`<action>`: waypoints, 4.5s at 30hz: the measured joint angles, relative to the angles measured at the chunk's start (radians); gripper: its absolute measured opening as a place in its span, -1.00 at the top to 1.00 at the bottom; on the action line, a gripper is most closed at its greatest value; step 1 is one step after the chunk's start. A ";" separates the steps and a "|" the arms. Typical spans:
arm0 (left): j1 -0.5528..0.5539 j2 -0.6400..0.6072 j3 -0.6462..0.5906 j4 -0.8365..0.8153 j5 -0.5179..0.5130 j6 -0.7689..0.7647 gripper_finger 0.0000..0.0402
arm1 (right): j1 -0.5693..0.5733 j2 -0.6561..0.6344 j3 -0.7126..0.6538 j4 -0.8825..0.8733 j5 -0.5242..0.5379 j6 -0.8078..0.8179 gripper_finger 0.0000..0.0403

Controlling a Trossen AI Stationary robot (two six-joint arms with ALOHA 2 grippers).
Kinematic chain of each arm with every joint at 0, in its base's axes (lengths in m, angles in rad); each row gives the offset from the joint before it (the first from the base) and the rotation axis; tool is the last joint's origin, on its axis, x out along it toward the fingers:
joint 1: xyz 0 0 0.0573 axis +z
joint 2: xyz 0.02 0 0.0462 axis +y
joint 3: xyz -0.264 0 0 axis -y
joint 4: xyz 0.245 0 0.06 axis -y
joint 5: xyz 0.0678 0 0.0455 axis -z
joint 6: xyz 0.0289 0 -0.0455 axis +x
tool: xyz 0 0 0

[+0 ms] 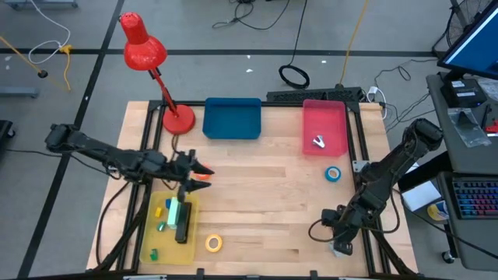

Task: Pick and place Stapler, Stapler remover, tape
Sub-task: Put the blue staple remover into the red bin

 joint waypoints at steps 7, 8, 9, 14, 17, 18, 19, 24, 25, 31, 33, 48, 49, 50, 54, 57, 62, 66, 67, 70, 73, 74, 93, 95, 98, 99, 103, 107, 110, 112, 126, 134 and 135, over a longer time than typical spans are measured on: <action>0.025 -0.235 -0.022 -0.269 -0.005 -0.002 -0.08 | 0.037 0.000 -0.053 0.081 0.008 0.187 0.24; 0.029 -0.263 -0.022 -0.291 -0.009 0.000 -0.08 | 0.044 0.000 -0.059 0.081 0.023 0.210 0.20; 0.032 -0.289 -0.022 -0.319 -0.019 0.001 -0.08 | 0.049 0.000 -0.065 0.080 0.038 0.231 0.17; 0.041 -0.385 -0.022 -0.406 -0.026 0.003 -0.08 | 0.061 0.000 -0.085 0.080 0.055 0.309 0.13; 0.040 -0.413 -0.022 -0.430 -0.026 0.003 -0.08 | 0.061 0.000 -0.087 0.082 0.055 0.331 0.15; 0.040 -0.417 -0.022 -0.441 -0.026 0.003 -0.08 | 0.061 0.000 -0.087 0.085 0.055 0.333 0.15; 0.040 -0.420 -0.022 -0.450 -0.026 0.003 -0.08 | 0.061 0.004 -0.087 0.091 0.056 0.335 0.16; 0.040 -0.421 -0.022 -0.466 -0.025 -0.006 -0.08 | 0.069 0.077 -0.087 0.175 0.053 0.351 0.16; 0.040 -0.421 -0.022 -0.469 -0.025 -0.009 -0.08 | 0.071 0.099 -0.087 0.202 0.052 0.352 0.16; 0.040 -0.421 -0.022 -0.472 -0.025 -0.012 -0.08 | 0.079 0.201 -0.087 0.270 0.021 0.362 0.16; 0.040 -0.421 -0.022 -0.473 -0.025 -0.013 -0.08 | 0.079 0.219 -0.087 0.284 0.024 0.363 0.16; 0.040 -0.421 -0.022 -0.473 -0.024 -0.034 -0.08 | 0.079 0.234 -0.087 0.288 0.056 0.383 0.36; 0.040 -0.421 -0.022 -0.473 -0.024 -0.034 -0.08 | 0.079 0.237 -0.087 0.291 0.056 0.384 0.43; 0.040 -0.421 -0.022 -0.473 -0.024 -0.034 -0.08 | 0.079 0.241 -0.087 0.296 0.056 0.384 0.49; 0.040 -0.421 -0.022 -0.473 -0.024 -0.034 -0.08 | 0.079 0.251 -0.085 0.320 0.061 0.384 0.76; 0.040 -0.421 -0.022 -0.473 -0.024 -0.034 -0.08 | 0.080 0.250 -0.084 0.324 0.075 0.384 0.82; 0.040 -0.421 -0.022 -0.474 -0.024 -0.034 -0.08 | 0.080 0.248 -0.084 0.326 0.074 0.391 0.82; 0.040 -0.421 -0.022 -0.483 -0.024 -0.049 -0.08 | 0.080 0.226 -0.087 0.378 0.075 0.392 0.82; 0.040 -0.421 -0.022 -0.487 -0.024 -0.055 -0.08 | 0.079 0.212 -0.087 0.397 0.071 0.387 0.82; 0.040 -0.421 -0.022 -0.491 -0.024 -0.070 -0.08 | 0.079 0.149 -0.087 0.479 0.053 0.364 0.82; 0.040 -0.421 -0.021 -0.491 -0.024 -0.076 -0.08 | 0.065 0.054 -0.087 0.549 0.084 0.304 0.82; 0.040 -0.421 -0.021 -0.491 -0.024 -0.076 -0.08 | 0.052 0.015 -0.086 0.547 0.117 0.284 0.82; 0.040 -0.421 -0.021 -0.487 -0.024 -0.094 -0.08 | -0.762 -0.522 -0.086 -0.059 0.631 -0.492 0.82; 0.040 -0.421 -0.021 -0.487 -0.024 -0.094 -0.08 | -0.869 -0.520 -0.086 -0.060 0.628 -0.562 0.82; 0.040 -0.421 -0.021 -0.487 -0.024 -0.094 -0.08 | -1.009 -0.499 -0.086 -0.044 0.624 -0.639 0.80; 0.040 -0.421 -0.021 -0.487 -0.024 -0.096 -0.08 | -1.052 -0.489 -0.086 -0.045 0.617 -0.661 0.80; 0.040 -0.421 -0.021 -0.481 -0.025 -0.051 -0.08 | -1.204 -0.434 -0.086 -0.038 0.541 -0.734 0.80; 0.040 -0.430 -0.021 -0.481 -0.045 -0.025 -0.08 | -1.328 -0.366 -0.086 -0.031 0.485 -0.775 0.80; 0.040 -0.445 -0.021 -0.485 -0.081 -0.003 -0.08 | -1.412 -0.314 -0.086 -0.017 0.441 -0.808 0.80; 0.040 -0.460 -0.021 -0.469 -0.093 0.045 -0.08 | -1.460 -0.280 -0.086 -0.013 0.418 -0.831 0.80; 0.045 -0.607 -0.020 -0.534 -0.122 0.149 -0.08 | -1.684 -0.035 0.010 0.049 0.331 -0.942 0.80; 0.088 -0.612 -0.140 -0.383 -0.119 0.149 -0.08 | -1.748 0.091 0.070 0.029 0.330 -0.948 0.80; 0.094 -0.612 -0.169 -0.344 -0.114 0.148 -0.08 | -1.756 0.106 0.070 0.024 0.330 -0.944 0.80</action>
